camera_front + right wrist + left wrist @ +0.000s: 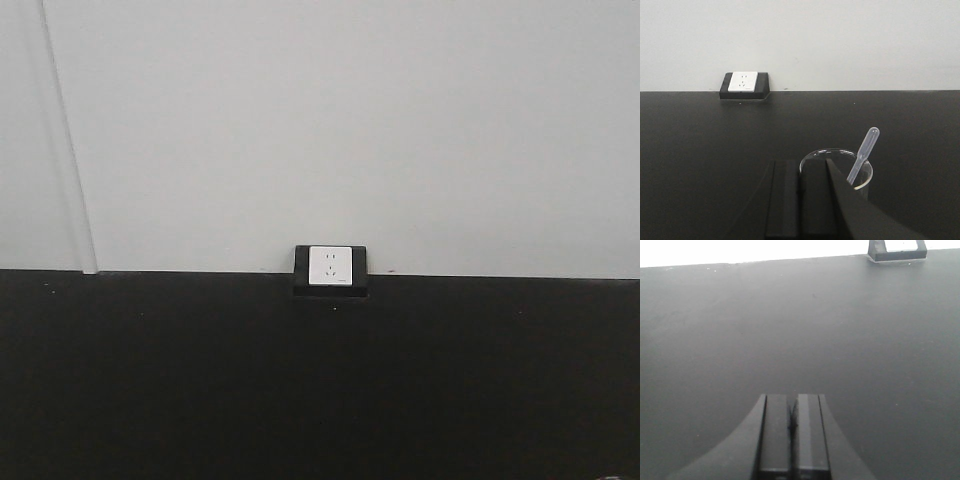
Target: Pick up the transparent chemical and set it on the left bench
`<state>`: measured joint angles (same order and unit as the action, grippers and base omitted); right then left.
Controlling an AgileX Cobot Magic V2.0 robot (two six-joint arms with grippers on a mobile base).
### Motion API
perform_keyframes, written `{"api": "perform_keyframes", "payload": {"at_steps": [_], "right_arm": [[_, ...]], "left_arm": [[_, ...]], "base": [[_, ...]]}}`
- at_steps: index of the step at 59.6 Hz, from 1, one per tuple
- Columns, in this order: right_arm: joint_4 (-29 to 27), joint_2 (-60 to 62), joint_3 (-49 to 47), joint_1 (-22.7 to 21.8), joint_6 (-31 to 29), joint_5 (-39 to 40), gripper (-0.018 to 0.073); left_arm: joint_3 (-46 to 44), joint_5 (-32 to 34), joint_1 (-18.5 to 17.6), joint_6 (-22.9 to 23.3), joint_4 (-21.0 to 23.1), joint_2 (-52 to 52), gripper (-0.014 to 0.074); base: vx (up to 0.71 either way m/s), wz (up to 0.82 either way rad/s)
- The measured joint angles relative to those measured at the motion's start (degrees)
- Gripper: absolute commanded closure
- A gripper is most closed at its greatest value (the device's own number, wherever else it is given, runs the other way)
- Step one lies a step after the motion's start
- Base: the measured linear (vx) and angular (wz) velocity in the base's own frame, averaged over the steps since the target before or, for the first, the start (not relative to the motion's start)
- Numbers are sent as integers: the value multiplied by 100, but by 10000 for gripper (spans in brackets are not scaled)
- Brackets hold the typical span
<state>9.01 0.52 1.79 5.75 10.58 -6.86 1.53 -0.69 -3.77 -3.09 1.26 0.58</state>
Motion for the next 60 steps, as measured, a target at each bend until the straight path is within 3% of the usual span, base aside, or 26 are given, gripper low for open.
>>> {"api": "perform_keyframes", "payload": {"at_steps": [13,28,36,47,60], "right_arm": [[0,0,5,0,0,72,566],[-172,0,-182,0,140,845,566],[-192,-160,-937,0,102,686,566],[8,-1456,-2340,0,16,449,566],[108,-3006,-3287,0,12,444,554]], "left_arm": [[0,0,0,0,0,0,600],[0,0,0,0,0,0,600],[0,0,0,0,0,0,600],[0,0,0,0,0,0,600],[0,0,0,0,0,0,600]], "base": [[0,0],[0,0],[0,0],[0,0],[0,0]]}}
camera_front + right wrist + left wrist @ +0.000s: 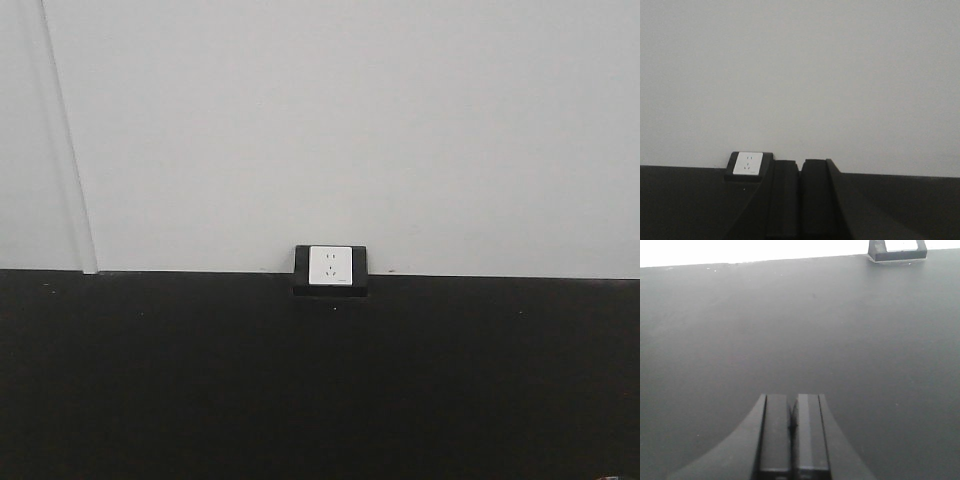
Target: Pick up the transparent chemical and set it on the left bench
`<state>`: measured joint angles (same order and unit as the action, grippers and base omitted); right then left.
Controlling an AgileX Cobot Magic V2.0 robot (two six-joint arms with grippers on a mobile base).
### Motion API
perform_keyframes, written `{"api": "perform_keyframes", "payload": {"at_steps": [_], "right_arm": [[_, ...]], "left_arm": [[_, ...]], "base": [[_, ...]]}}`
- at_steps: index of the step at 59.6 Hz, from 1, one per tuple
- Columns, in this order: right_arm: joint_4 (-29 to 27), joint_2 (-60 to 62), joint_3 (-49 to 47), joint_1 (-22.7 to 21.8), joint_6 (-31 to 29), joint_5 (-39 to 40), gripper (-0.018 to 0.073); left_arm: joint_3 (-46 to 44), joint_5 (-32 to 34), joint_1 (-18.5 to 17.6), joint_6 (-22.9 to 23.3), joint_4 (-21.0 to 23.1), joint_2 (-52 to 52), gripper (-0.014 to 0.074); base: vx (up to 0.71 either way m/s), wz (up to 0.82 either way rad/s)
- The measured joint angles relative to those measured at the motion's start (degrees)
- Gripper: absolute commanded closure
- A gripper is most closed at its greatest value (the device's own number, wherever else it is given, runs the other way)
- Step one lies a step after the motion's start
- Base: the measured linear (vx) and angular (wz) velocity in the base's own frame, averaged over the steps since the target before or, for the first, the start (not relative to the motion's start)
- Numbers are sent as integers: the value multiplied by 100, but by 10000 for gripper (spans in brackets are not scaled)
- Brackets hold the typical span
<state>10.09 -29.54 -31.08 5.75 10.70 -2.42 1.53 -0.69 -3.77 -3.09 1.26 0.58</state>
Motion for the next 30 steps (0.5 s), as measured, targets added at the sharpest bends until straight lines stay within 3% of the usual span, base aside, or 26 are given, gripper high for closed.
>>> {"api": "perform_keyframes", "payload": {"at_steps": [13,30], "right_arm": [[0,-1002,-137,0,0,88,421],[20,-1668,-137,0,0,175,-15]], "left_arm": [[0,0,0,0,0,0,600],[0,0,0,0,0,0,600]], "base": [[0,0],[0,0]]}}
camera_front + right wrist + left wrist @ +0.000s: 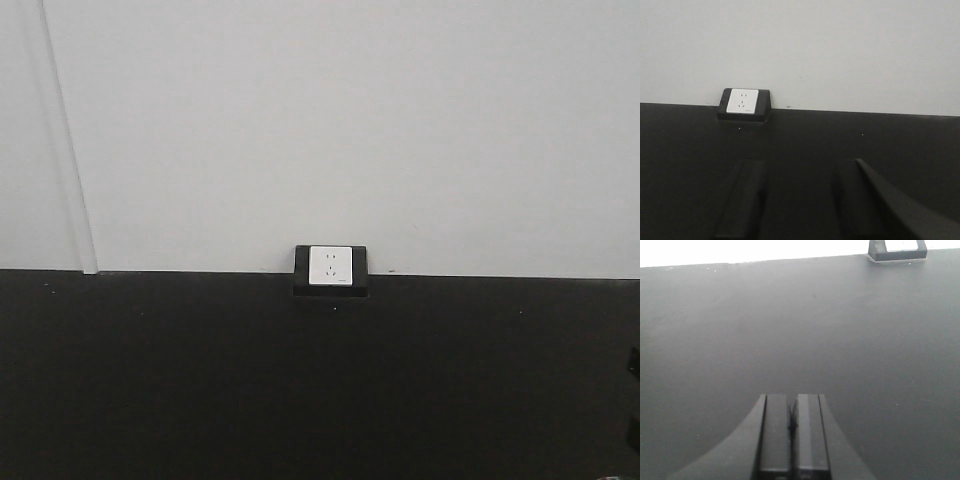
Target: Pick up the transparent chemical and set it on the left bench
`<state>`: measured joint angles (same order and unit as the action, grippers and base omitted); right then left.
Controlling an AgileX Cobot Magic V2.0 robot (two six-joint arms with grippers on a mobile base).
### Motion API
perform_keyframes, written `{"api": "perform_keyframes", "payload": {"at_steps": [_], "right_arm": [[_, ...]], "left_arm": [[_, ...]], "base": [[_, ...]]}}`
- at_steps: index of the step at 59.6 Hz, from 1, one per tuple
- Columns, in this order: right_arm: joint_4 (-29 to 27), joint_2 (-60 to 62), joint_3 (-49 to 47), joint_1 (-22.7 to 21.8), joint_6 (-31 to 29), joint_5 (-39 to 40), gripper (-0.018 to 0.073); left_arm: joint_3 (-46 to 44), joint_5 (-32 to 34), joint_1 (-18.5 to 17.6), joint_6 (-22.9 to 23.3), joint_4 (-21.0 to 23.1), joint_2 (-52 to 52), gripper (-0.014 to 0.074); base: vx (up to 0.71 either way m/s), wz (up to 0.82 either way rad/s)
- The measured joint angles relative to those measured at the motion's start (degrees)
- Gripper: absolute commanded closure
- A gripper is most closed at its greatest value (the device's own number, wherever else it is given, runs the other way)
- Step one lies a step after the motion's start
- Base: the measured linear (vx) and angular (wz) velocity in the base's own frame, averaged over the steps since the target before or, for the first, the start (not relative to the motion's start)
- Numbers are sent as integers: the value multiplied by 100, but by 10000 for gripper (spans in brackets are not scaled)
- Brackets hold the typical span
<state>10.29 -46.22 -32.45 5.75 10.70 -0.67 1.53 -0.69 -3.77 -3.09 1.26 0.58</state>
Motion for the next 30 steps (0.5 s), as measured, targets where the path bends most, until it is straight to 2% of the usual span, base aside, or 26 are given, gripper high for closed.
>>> {"api": "perform_keyframes", "payload": {"at_steps": [7,16,20,30], "right_arm": [[2,-163,0,0,0,278,-116],[-462,-341,-149,-142,96,218,-104],[-811,-451,-276,-406,116,-130,-88],[-1445,-834,-459,-1426,115,-961,-27]], "left_arm": [[0,0,0,0,0,0,600],[0,0,0,0,0,0,600],[0,0,0,0,0,0,600],[0,0,0,0,0,0,600]], "base": [[0,0],[0,0],[0,0],[0,0]]}}
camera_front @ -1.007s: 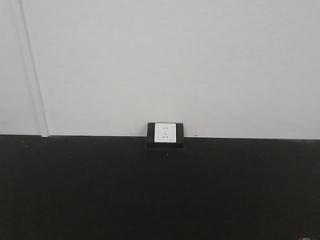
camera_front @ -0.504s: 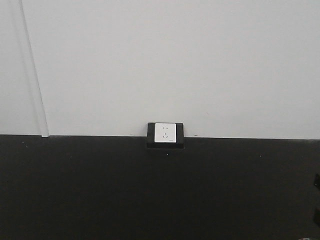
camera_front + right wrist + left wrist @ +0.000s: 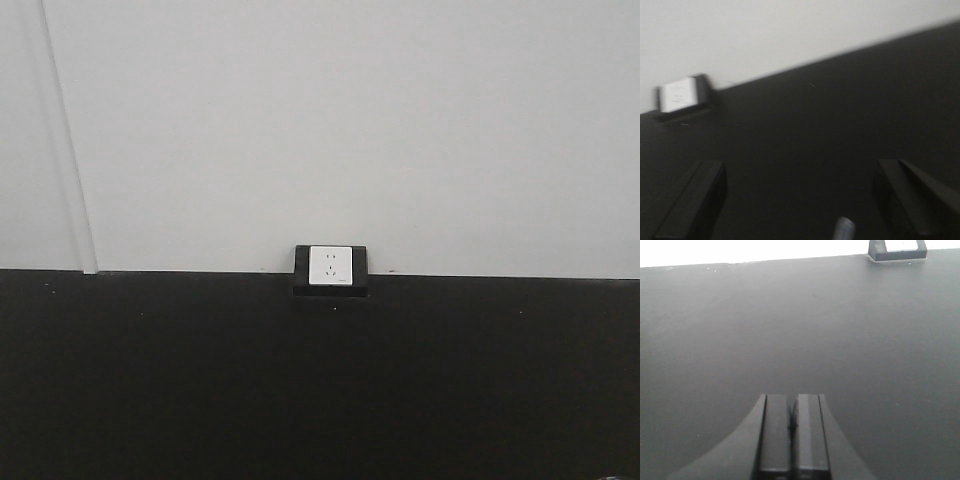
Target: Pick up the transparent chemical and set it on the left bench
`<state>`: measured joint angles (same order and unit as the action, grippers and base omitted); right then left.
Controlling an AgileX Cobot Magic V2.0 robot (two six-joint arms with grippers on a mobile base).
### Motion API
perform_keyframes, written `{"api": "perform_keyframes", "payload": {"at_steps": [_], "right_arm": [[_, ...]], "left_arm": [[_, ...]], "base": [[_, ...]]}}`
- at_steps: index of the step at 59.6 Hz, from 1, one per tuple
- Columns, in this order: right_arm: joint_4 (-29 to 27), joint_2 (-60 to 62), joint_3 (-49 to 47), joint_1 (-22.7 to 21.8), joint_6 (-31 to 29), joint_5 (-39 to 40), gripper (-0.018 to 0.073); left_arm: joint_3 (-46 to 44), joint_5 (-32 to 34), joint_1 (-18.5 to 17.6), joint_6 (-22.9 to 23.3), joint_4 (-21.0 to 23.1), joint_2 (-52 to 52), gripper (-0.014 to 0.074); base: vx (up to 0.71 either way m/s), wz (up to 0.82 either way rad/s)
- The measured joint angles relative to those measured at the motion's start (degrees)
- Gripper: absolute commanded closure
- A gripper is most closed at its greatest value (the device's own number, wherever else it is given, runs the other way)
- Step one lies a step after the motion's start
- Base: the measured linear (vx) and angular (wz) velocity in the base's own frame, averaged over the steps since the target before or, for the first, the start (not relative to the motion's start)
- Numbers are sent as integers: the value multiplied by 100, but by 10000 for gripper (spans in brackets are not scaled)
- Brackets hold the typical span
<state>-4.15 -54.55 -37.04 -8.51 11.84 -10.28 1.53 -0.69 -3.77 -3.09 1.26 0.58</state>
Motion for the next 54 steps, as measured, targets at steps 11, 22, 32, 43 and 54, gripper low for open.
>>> {"api": "perform_keyframes", "payload": {"at_steps": [11,22,32,43,54], "right_arm": [[-534,-665,-5,-394,7,-695,11],[-819,-1327,-5,-394,-60,-881,11],[-1133,-1729,-5,-394,-231,-758,11],[-1651,-2012,-5,-394,-671,-402,11],[-2120,-2232,-5,-394,-1184,-173,41]], "left_arm": [[0,0,0,0,0,0,600],[0,0,0,0,0,0,600],[0,0,0,0,0,0,600],[0,0,0,0,0,0,600],[0,0,0,0,0,0,600]], "base": [[0,0],[0,0],[0,0],[0,0],[0,0]]}}
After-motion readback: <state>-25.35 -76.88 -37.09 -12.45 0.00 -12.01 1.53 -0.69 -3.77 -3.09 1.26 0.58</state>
